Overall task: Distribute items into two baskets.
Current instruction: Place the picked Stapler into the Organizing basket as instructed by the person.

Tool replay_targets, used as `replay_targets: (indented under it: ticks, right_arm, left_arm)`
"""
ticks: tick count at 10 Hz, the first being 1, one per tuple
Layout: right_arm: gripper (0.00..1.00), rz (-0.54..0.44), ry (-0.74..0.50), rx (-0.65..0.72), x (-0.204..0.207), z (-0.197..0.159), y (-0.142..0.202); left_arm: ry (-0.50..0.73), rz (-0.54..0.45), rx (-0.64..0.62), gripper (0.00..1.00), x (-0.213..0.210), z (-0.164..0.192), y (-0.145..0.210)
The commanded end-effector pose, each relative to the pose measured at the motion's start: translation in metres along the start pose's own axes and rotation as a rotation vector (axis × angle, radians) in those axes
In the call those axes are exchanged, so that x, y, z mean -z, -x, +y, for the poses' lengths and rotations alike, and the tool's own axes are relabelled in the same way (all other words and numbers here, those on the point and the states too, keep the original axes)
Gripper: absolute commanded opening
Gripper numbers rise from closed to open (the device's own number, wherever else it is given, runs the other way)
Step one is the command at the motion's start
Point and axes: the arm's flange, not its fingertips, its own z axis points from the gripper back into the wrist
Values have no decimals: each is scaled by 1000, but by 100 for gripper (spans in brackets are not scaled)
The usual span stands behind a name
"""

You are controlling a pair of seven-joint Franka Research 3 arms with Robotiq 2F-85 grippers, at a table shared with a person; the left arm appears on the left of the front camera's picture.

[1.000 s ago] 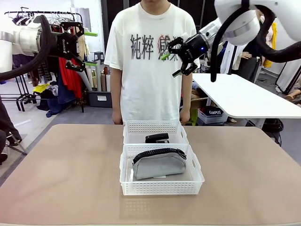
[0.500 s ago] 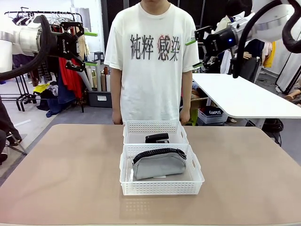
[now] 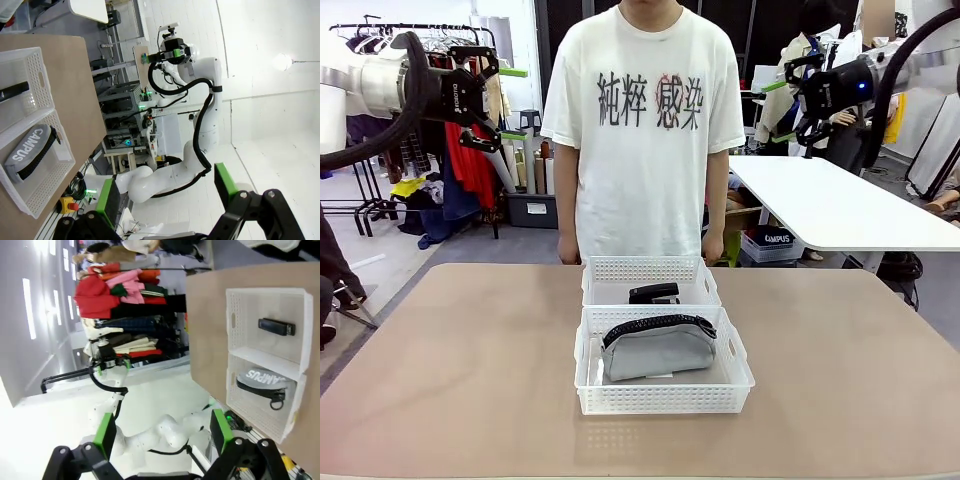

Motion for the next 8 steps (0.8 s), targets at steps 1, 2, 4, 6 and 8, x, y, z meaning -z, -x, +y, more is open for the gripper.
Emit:
replay_targets:
  ticks: [1, 2, 4, 6, 8]
  right_arm:
    - [100, 6, -114, -74, -8, -9, 13]
    - [100, 4, -151, -85, -17, -10, 16]
    - [100, -24, -177, -115, -27, -15, 17]
    - [100, -38, -222, -130, -37, -20, 19]
    - [100, -30, -247, -138, -40, -21, 21]
  left_arm:
    - [5, 7, 0, 100, -1, -2, 2]
    - [5, 7, 0, 100, -1, -2, 2]
    - [5, 7, 0, 100, -1, -2, 2]
    - [5, 7, 0, 100, -1, -2, 2]
    - [5, 7, 0, 100, -1, -2, 2]
